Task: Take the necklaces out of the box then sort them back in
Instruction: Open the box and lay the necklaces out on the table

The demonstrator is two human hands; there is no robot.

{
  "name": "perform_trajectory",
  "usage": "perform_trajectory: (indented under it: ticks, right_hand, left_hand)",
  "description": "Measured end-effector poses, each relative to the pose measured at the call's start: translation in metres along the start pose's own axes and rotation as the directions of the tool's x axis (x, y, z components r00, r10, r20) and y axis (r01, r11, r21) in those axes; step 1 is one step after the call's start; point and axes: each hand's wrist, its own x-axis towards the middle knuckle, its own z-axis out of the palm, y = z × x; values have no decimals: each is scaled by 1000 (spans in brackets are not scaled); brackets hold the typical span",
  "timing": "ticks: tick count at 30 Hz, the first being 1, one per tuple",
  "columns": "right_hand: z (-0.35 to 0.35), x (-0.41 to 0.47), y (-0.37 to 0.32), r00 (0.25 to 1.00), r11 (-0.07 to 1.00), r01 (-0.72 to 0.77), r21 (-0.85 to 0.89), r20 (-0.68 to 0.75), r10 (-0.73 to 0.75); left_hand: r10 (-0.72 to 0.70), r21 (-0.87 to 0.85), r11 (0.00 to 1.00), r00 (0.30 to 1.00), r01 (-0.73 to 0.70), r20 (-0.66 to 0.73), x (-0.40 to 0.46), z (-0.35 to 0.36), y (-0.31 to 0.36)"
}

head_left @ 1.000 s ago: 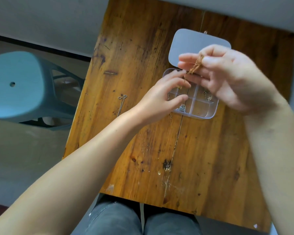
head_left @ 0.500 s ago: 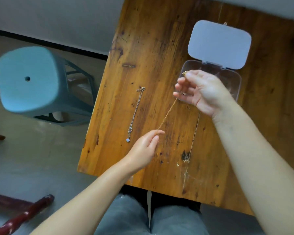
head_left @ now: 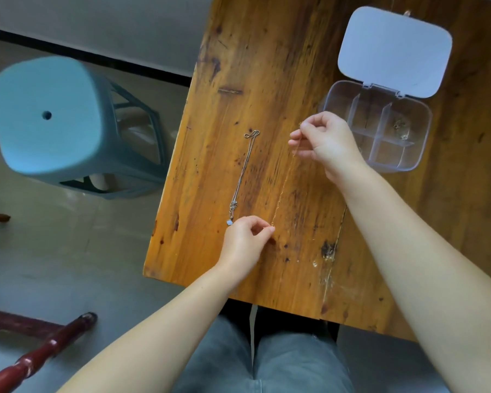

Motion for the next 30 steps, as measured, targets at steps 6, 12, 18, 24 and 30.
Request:
perform_trajectory:
  ticks: [6, 12, 18, 24, 30]
  right_hand:
    - [26, 8, 7, 987, 919, 161, -360, 75, -143]
    - [29, 8, 9, 951, 780, 308, -545, 156, -267]
    - [-45, 3, -6, 948, 889, 299, -347, 4, -318]
    - [-157, 39, 9, 996, 541, 7, -841, -40, -74]
    - [-165, 64, 22, 969, 117, 237, -964, 243, 44]
  left_hand:
    - [364, 493, 816, 931, -303, -31, -2, 15, -2]
    - [370, 622, 738, 928, -263, -47, 0, 20, -16]
    - [333, 623, 744, 942, -242, -32, -1, 22, -13]
    - [585, 637, 634, 811, -440, -22, 29, 38, 62]
    - [637, 705, 524, 769, -478, 48, 76, 49, 130]
